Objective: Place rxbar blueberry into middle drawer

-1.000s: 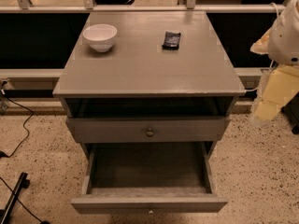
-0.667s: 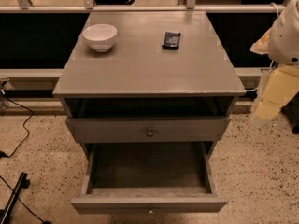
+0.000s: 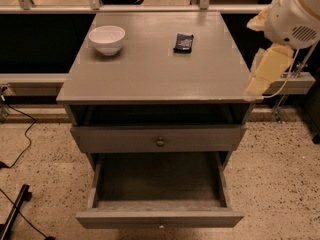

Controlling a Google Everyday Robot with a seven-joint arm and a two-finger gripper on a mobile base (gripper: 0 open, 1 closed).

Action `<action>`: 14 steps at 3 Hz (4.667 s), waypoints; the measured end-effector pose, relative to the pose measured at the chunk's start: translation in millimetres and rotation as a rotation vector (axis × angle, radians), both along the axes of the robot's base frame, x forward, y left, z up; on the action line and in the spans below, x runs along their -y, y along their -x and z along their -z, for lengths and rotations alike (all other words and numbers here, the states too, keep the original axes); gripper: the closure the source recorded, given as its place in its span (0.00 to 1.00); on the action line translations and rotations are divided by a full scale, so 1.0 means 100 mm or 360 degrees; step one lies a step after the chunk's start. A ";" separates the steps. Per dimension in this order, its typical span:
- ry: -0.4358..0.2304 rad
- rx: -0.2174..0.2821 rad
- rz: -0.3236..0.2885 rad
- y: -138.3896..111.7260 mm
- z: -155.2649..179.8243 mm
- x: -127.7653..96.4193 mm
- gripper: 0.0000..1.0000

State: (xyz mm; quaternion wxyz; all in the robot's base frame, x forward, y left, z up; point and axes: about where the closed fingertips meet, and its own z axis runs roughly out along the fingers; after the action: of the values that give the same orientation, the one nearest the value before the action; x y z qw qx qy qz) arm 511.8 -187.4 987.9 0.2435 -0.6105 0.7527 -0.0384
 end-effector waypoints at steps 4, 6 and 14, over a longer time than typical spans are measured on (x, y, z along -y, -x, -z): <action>-0.0752 0.0174 -0.0246 -2.24 0.35 -0.48 0.00; -0.0774 0.0242 -0.0164 -2.46 0.42 -0.48 0.00; -0.1214 0.0500 0.0496 -3.51 1.34 -0.49 0.43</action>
Offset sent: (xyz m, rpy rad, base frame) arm 0.2608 0.0287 0.0998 0.4502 -0.3019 0.2127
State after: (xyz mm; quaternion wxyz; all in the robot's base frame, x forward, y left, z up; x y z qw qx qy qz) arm 863.3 -138.5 854.2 0.5542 -0.3427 0.7500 0.1137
